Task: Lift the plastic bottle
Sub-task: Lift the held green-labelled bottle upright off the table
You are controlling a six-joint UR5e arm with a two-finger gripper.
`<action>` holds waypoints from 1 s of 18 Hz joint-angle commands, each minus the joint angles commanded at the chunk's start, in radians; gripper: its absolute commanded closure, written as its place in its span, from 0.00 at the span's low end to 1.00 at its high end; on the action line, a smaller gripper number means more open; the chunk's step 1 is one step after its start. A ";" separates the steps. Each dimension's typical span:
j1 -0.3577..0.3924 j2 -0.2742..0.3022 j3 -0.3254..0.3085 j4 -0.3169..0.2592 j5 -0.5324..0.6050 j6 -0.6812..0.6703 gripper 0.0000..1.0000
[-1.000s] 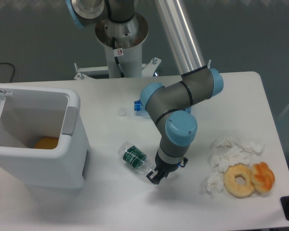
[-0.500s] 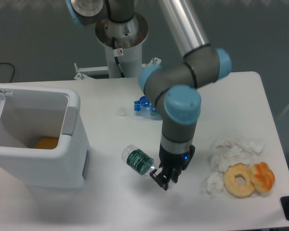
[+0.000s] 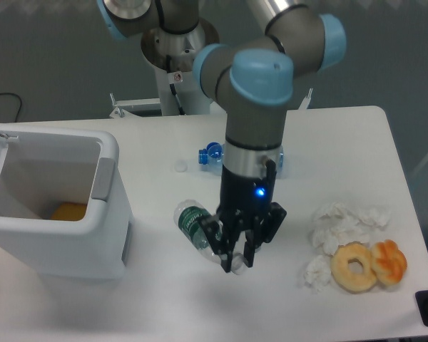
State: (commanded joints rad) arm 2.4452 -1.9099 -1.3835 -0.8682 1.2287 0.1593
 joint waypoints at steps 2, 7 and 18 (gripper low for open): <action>0.000 0.009 -0.022 0.002 0.000 0.083 0.75; -0.011 0.020 -0.045 0.000 -0.029 0.350 0.75; -0.005 0.055 -0.083 -0.003 -0.086 0.491 0.79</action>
State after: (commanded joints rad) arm 2.4405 -1.8546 -1.4664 -0.8713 1.1428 0.6504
